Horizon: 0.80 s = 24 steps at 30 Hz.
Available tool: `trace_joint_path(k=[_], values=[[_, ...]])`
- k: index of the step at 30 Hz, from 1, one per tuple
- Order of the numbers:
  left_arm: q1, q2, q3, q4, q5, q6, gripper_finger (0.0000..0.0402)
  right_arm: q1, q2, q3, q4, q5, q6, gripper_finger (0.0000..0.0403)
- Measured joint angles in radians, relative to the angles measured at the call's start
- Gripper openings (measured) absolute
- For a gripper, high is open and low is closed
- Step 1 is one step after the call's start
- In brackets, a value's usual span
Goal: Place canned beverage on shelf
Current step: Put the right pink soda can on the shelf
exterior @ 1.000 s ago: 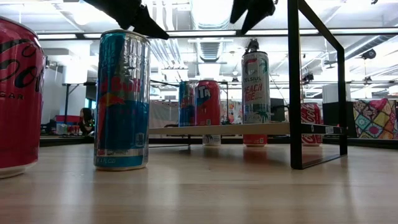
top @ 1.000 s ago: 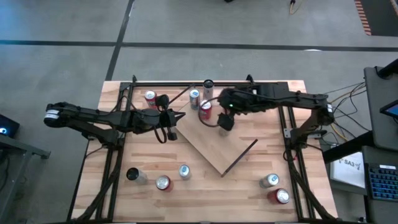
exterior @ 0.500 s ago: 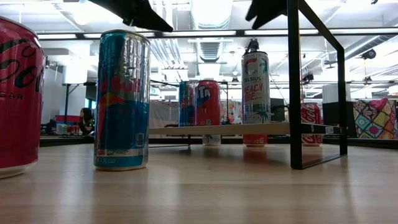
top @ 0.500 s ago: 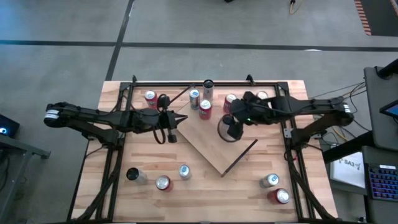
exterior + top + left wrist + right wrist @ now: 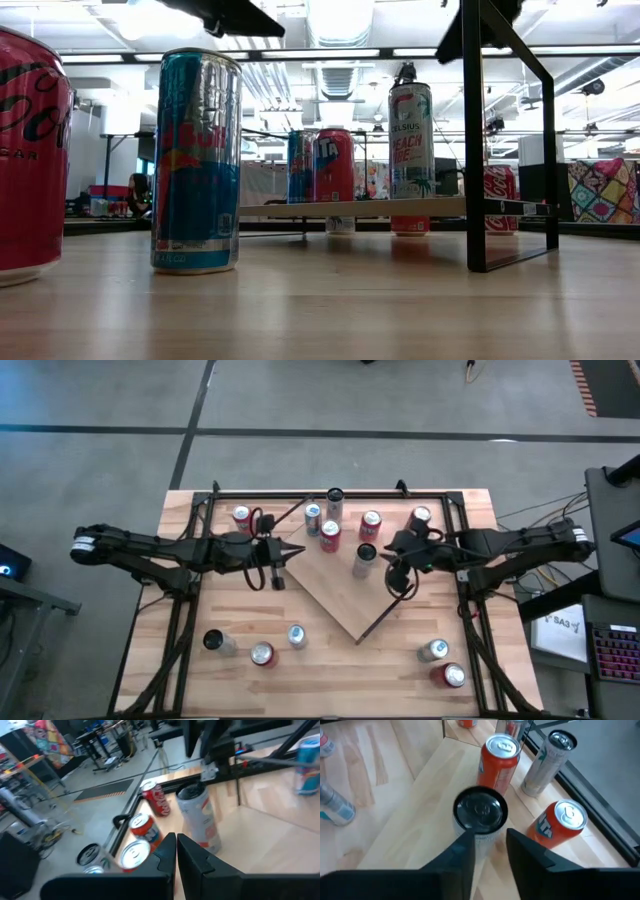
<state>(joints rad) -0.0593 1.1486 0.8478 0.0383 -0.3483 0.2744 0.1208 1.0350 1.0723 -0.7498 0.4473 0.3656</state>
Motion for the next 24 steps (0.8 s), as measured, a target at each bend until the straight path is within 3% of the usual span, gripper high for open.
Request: trace_joint_path(k=[8, 17, 24], values=[[0.0, 0.065, 0.0, 0.076, 0.024, -0.007, 0.0, 0.001, -0.085, -0.196, 0.169, -0.004, -0.017, 0.0014], [0.0, 0.124, 0.007, 0.14, 0.023, -0.004, 0.0, 0.001, -0.069, -0.318, 0.248, -0.002, 0.032, 0.0009], [0.0, 0.148, 0.008, 0.158, 0.019, -0.004, 0.0, 0.001, -0.036, -0.339, 0.315, -0.002, 0.028, 0.0009]])
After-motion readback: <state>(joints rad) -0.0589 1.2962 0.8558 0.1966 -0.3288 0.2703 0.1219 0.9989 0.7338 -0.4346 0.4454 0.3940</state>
